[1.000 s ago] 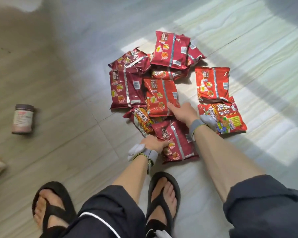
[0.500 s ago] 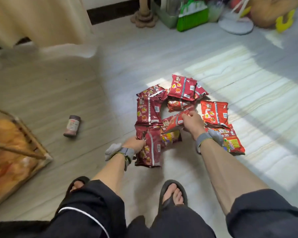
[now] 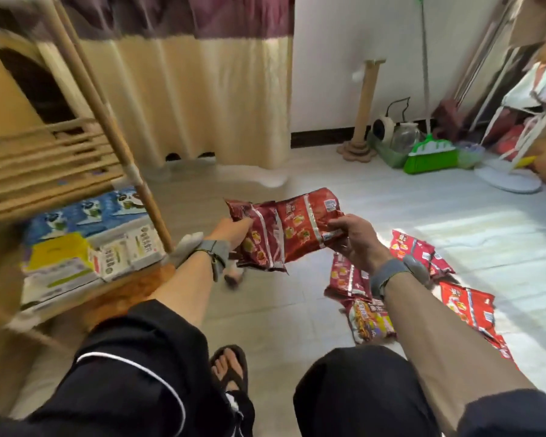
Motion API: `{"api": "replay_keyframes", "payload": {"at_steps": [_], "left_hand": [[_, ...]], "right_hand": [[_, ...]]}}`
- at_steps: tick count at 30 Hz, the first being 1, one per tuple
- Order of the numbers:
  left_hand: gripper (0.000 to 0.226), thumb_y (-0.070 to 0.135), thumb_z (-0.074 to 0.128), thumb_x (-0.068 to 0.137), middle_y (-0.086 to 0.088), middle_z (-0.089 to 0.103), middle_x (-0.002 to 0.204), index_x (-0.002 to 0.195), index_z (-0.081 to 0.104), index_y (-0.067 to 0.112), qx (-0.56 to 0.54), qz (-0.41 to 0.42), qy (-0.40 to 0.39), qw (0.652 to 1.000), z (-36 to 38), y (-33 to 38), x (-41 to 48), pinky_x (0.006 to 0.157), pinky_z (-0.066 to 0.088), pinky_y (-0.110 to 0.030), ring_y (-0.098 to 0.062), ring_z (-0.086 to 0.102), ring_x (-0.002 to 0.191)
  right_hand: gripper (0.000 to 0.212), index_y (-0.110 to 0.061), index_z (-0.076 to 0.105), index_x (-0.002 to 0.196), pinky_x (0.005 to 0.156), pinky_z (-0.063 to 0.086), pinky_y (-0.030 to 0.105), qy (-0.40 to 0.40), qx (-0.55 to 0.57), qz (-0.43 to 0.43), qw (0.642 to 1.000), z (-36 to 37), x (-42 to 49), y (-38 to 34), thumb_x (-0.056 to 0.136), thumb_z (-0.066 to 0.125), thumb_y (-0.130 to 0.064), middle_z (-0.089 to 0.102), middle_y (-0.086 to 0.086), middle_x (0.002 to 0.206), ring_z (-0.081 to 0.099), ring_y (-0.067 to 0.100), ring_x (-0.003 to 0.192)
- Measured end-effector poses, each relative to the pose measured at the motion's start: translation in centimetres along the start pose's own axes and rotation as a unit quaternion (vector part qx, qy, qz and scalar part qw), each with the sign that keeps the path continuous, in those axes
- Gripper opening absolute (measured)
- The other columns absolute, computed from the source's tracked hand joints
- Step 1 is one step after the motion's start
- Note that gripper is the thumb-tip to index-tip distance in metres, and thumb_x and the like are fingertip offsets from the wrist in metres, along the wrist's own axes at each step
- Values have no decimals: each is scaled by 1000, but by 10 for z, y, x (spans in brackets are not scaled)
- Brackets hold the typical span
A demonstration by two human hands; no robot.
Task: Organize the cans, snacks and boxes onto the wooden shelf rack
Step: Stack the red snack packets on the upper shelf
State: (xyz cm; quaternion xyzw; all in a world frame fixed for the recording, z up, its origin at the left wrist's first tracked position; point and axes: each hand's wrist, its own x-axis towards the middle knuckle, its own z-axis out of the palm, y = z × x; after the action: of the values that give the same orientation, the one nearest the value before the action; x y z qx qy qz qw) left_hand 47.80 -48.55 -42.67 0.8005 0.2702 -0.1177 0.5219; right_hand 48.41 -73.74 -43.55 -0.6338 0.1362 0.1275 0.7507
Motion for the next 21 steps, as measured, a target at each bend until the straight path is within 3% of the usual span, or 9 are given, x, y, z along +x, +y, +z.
{"api": "replay_keyframes", "payload": {"at_steps": [2, 3, 6, 9, 11, 13, 16, 21], "left_hand": [[33, 37, 51, 98, 1, 69, 60, 88, 62, 9, -14, 16, 15, 1000, -23, 2, -11, 74, 49, -28, -22, 62, 77], [35, 38, 52, 94, 2, 66, 51, 79, 64, 9, -35, 15, 17, 999, -39, 0, -16, 74, 52, -28, -23, 64, 71], [36, 42, 53, 74, -6, 71, 68, 78, 71, 12, -101, 8, 32, 994, -63, -16, -8, 94, 53, -39, -28, 69, 81], [22, 37, 54, 72, -2, 65, 60, 62, 61, 19, -169, -1, 45, 985, -77, -31, -15, 84, 53, -39, -25, 64, 73], [23, 42, 54, 70, -5, 65, 64, 62, 59, 21, -197, 7, 45, 979, -81, -33, -14, 85, 55, -43, -26, 64, 73], [27, 47, 52, 66, -8, 66, 69, 62, 59, 21, -202, 30, 49, 978, -81, -34, -7, 86, 54, -46, -28, 65, 76], [23, 40, 50, 73, -6, 59, 61, 60, 55, 21, -212, 42, 42, 975, -80, -32, -11, 76, 46, -42, -25, 57, 66], [33, 33, 46, 95, -4, 63, 62, 71, 61, 16, -261, 52, 19, 964, -76, -26, -17, 63, 46, -29, -20, 60, 55]], "right_hand": [[14, -5, 57, 104, 70, 60, 34, -31, 19, -2, 999, 20, -2, -14, 91, 60, -3, 67, 16, 101, 69, 27, 86], [14, -6, 58, 104, 73, 61, 36, -46, 29, -4, 999, 35, -4, -21, 91, 59, -2, 68, 15, 100, 69, 27, 85], [19, -6, 58, 108, 82, 59, 38, -82, 82, 0, 993, 65, -6, -33, 90, 56, -1, 69, 15, 96, 70, 27, 82], [22, -3, 57, 111, 87, 56, 41, -130, 94, 14, 987, 88, -9, -33, 89, 52, -1, 67, 18, 101, 68, 30, 88], [23, -1, 53, 112, 87, 55, 43, -150, 78, 22, 985, 101, -12, -26, 89, 51, 2, 63, 21, 105, 64, 35, 93], [25, -2, 50, 113, 82, 56, 43, -142, 54, 26, 988, 107, -15, -18, 89, 51, 5, 62, 21, 103, 64, 35, 89], [25, -6, 51, 111, 77, 57, 41, -104, 1, 18, 994, 110, -18, -12, 88, 52, 4, 62, 17, 100, 64, 31, 85], [41, -12, 56, 117, 96, 54, 56, -104, -85, 28, 991, 112, -16, -3, 81, 50, 5, 63, 15, 105, 64, 30, 91]]}}
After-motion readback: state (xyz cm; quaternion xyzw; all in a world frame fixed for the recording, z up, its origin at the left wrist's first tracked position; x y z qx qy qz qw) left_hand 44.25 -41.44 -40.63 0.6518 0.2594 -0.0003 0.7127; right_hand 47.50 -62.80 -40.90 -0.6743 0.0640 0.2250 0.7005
